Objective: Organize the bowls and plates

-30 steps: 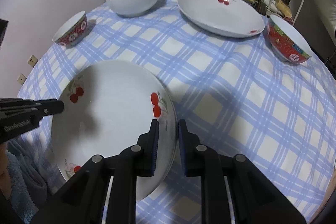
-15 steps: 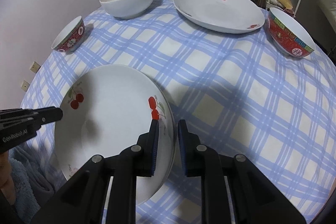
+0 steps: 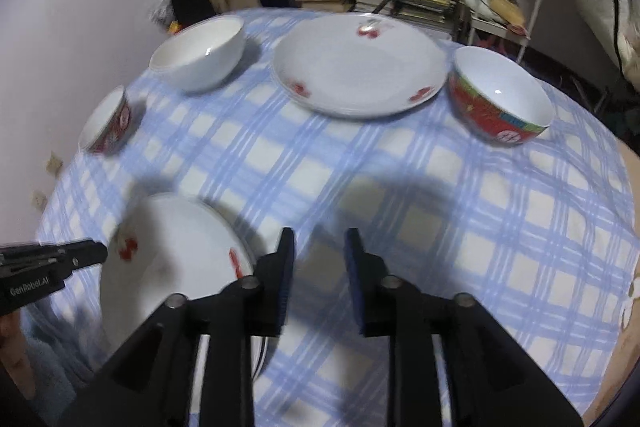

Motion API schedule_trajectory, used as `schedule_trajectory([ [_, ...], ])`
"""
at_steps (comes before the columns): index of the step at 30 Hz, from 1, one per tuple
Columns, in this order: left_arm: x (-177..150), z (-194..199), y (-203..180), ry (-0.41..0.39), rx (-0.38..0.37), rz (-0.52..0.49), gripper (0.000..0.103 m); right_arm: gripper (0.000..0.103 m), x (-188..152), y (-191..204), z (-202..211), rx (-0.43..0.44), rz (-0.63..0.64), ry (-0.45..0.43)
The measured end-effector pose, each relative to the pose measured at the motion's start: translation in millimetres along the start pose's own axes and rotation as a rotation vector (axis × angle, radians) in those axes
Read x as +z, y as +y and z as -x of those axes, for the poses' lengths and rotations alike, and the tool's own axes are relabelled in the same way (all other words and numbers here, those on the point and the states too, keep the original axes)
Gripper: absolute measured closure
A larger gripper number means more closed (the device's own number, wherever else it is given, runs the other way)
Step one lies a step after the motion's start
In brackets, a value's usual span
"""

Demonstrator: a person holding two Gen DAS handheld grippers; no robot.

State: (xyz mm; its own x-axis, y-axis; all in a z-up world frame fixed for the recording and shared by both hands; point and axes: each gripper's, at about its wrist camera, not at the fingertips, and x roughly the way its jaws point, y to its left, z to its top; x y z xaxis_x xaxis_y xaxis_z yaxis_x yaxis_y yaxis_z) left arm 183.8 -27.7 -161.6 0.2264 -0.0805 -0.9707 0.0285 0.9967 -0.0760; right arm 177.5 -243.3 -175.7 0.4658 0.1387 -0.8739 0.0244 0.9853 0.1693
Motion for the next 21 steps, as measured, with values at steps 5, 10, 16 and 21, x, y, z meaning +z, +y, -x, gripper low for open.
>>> schedule_trajectory([
  [5, 31, -2, -14, -0.030, 0.020, 0.003, 0.068, 0.053, 35, -25, 1, 0.029, -0.065, -0.047],
  [10, 60, -11, -28, -0.075, 0.065, -0.023, 0.044, 0.020, 74, -37, 1, 0.043, -0.027, -0.098],
  [16, 90, -26, -52, -0.115, 0.080, -0.071, 0.020, 0.006, 117, -40, -14, -0.026, 0.052, -0.090],
  [21, 112, -37, -64, -0.140, 0.036, -0.021, 0.020, 0.006, 150, -47, -31, -0.052, 0.065, -0.080],
])
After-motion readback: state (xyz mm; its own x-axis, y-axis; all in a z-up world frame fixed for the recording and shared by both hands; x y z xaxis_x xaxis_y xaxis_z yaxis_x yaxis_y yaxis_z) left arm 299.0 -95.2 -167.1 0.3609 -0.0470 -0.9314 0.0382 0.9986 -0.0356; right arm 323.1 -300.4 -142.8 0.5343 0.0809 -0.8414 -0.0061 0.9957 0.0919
